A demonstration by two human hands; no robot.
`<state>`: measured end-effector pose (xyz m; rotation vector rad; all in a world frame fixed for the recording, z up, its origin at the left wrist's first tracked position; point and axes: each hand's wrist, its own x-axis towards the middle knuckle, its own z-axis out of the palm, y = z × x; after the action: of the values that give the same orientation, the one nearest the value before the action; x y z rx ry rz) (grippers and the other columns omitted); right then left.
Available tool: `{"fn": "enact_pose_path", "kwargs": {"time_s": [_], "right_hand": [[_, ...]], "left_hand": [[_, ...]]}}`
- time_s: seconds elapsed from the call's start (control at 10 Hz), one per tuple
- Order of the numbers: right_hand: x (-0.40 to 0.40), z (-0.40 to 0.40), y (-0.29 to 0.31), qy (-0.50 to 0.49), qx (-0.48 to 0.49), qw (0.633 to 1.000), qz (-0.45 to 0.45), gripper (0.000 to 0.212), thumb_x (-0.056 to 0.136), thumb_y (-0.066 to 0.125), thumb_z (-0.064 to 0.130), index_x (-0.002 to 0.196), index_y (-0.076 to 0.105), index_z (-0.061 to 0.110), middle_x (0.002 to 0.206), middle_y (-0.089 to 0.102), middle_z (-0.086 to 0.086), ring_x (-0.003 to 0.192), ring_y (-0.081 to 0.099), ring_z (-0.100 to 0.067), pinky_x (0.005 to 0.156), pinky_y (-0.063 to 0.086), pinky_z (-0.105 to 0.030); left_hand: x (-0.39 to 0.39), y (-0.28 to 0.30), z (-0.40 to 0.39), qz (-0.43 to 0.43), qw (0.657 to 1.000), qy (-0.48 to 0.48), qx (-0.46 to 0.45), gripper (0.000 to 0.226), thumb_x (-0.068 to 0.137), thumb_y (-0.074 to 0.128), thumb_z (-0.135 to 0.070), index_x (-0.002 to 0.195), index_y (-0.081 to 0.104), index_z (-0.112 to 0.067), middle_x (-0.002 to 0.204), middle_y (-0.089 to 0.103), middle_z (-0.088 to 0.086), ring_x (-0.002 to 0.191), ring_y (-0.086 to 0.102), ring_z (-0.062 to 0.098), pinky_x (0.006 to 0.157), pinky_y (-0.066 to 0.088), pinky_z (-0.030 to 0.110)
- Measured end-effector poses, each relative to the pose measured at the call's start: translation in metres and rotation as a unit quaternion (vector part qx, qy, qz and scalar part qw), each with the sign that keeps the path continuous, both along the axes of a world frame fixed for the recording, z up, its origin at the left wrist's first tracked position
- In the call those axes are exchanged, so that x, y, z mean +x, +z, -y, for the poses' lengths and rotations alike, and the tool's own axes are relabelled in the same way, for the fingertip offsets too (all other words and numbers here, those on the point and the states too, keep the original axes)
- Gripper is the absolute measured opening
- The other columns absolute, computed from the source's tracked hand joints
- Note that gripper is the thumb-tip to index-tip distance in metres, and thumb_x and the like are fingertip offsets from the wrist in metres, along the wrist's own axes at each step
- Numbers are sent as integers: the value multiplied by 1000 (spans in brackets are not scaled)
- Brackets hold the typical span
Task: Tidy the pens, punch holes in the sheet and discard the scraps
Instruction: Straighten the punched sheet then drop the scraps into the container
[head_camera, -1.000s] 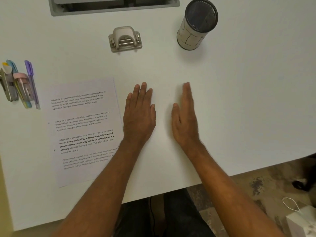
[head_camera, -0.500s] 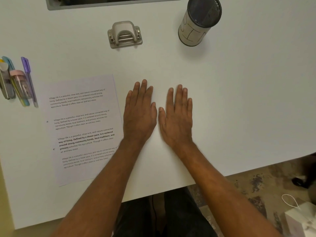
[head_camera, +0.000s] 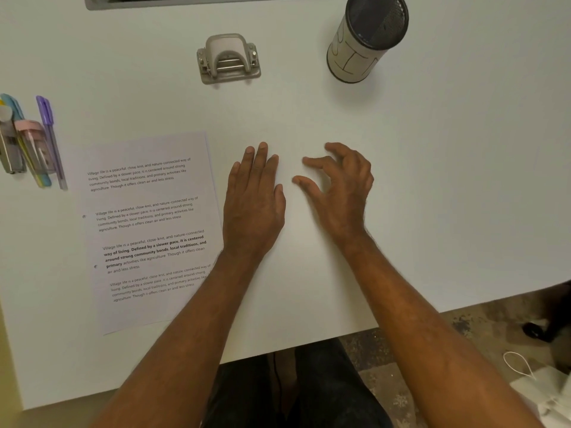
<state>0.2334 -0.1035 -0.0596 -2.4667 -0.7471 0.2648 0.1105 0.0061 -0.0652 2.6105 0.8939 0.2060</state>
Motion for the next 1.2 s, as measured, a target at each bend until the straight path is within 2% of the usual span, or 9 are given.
{"fn": "enact_pose_path", "kwargs": {"time_s": [0.3,0.4,0.6,0.7,0.8,0.9,1.0,1.1,1.2], "right_hand": [[5,-14,2,-23,21,1000,-2,10,88,75,50,92,75,40,123,57,17,119,44,-10,102,30,-30],[3,-16,2,0,9,1000,25,9,95,69,40,91,70,32,111,58,13,109,45,-11,93,35,-32],[0,-20,-4,18,-28,993,112,21,101,55,36,93,66,20,105,63,2,99,51,-22,83,38,-34],[2,-18,-4,7,-13,997,78,16,101,58,30,93,65,19,108,62,3,102,50,-21,84,36,-32],[13,-9,6,-35,71,996,-34,9,101,60,23,94,63,17,108,56,8,102,51,-12,88,40,-26],[25,-8,24,-84,142,981,-105,9,101,61,20,93,62,18,106,55,6,94,54,0,83,43,-16],[54,-20,63,-114,222,965,-75,16,100,62,18,89,57,29,99,55,6,88,53,3,81,41,-11],[82,-32,87,-96,257,961,-18,23,99,62,18,88,54,36,98,55,8,89,53,1,82,43,-13],[127,-51,106,-73,252,963,65,9,98,63,21,90,63,26,102,57,5,92,55,-2,83,46,-16]], "left_hand": [[0,-2,-1,-1,1000,0,-9,52,103,44,-21,154,41,-9,168,30,10,158,22,27,129,19,46],[0,-2,-1,0,1000,-1,-3,52,103,45,-21,154,42,-10,168,30,10,158,23,27,129,18,45],[0,-2,-1,0,1000,-3,-4,52,103,45,-21,154,42,-10,168,30,10,158,23,27,129,18,45],[1,-2,-1,10,1000,-1,-10,52,102,45,-20,154,43,-9,167,31,10,158,23,27,129,19,46],[3,1,0,36,999,10,-34,51,100,45,-18,150,47,-8,165,35,11,156,27,29,129,20,47],[8,3,-1,61,996,21,-56,48,99,45,-15,146,51,-7,162,41,11,154,31,30,128,21,49],[27,10,-8,121,988,39,-87,45,100,48,-13,143,53,-7,156,49,10,149,39,28,126,24,51],[52,18,-19,165,980,45,-103,45,100,52,-15,144,53,-7,153,51,9,146,42,26,124,29,48],[105,35,-34,192,971,33,-139,56,99,62,-27,150,47,-9,155,49,6,145,43,22,122,35,36]]}}
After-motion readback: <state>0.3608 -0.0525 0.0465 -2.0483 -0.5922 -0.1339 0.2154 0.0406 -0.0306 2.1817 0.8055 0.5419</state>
